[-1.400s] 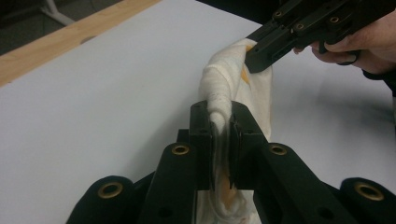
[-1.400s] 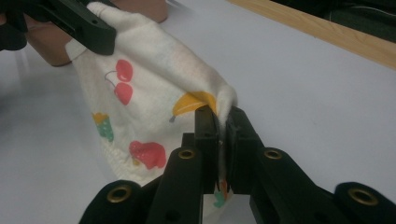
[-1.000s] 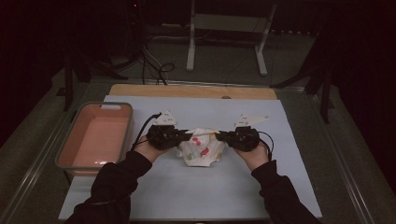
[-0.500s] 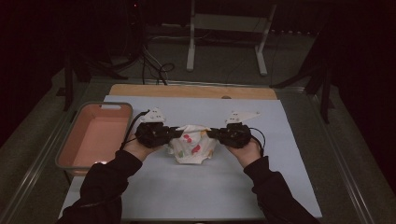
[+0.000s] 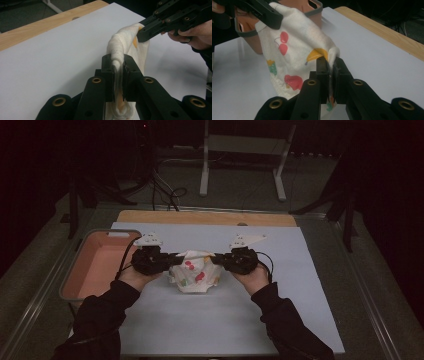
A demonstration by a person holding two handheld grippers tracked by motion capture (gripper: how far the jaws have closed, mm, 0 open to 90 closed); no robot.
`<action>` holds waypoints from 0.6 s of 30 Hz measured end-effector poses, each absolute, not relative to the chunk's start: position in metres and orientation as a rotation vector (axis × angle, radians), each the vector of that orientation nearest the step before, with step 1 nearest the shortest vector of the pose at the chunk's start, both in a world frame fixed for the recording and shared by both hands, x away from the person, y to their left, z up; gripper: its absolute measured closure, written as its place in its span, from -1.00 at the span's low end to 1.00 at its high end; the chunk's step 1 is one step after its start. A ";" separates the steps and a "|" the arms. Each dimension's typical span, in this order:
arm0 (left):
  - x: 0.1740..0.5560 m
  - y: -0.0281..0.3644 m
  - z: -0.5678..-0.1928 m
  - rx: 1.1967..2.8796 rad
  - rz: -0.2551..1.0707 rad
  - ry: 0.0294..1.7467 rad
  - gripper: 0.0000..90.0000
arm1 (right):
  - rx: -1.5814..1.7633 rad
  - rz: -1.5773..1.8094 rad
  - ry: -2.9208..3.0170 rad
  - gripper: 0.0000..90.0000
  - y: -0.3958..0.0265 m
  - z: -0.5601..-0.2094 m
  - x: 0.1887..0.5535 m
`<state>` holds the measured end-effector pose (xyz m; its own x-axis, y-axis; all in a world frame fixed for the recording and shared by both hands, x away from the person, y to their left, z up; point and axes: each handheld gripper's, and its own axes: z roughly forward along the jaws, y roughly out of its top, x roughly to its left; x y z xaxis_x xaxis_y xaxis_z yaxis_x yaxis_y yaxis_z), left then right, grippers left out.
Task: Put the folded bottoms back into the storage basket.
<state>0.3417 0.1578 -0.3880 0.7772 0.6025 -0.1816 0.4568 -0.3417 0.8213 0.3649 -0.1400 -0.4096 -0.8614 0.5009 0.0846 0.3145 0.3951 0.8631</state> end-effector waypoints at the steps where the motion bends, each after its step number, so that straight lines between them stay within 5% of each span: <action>1: 0.342 0.159 -0.387 1.996 0.195 0.796 0.84 | 0.725 1.464 2.462 0.90 -0.137 -0.409 0.365; 18: 0.334 0.203 -0.362 1.987 0.251 0.827 0.84 | 0.655 1.522 2.471 0.90 -0.091 -0.388 0.371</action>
